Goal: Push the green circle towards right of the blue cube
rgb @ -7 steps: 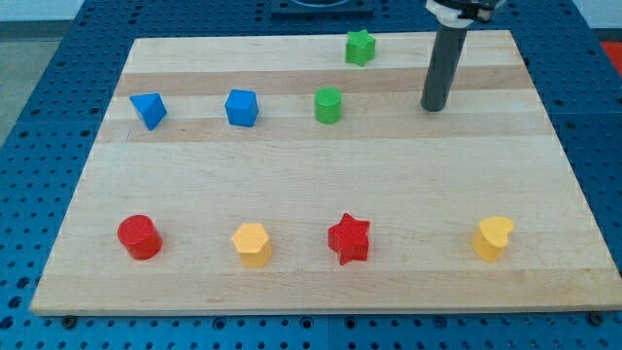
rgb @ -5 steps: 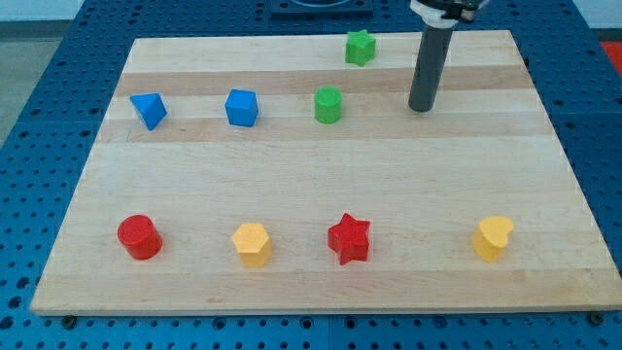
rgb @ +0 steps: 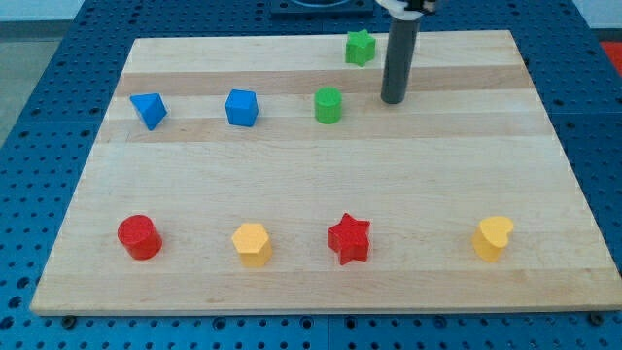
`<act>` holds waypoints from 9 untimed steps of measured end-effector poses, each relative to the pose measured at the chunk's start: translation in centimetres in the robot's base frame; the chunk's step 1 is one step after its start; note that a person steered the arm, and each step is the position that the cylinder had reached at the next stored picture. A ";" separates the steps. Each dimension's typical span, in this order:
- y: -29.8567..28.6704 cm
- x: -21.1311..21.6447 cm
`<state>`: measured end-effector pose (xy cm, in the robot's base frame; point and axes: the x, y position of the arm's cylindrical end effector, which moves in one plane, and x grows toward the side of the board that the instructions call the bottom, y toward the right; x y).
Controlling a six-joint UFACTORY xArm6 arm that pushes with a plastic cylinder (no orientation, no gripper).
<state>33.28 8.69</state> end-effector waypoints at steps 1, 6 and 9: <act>-2.8 0.0; -12.3 -1.5; -11.1 -11.1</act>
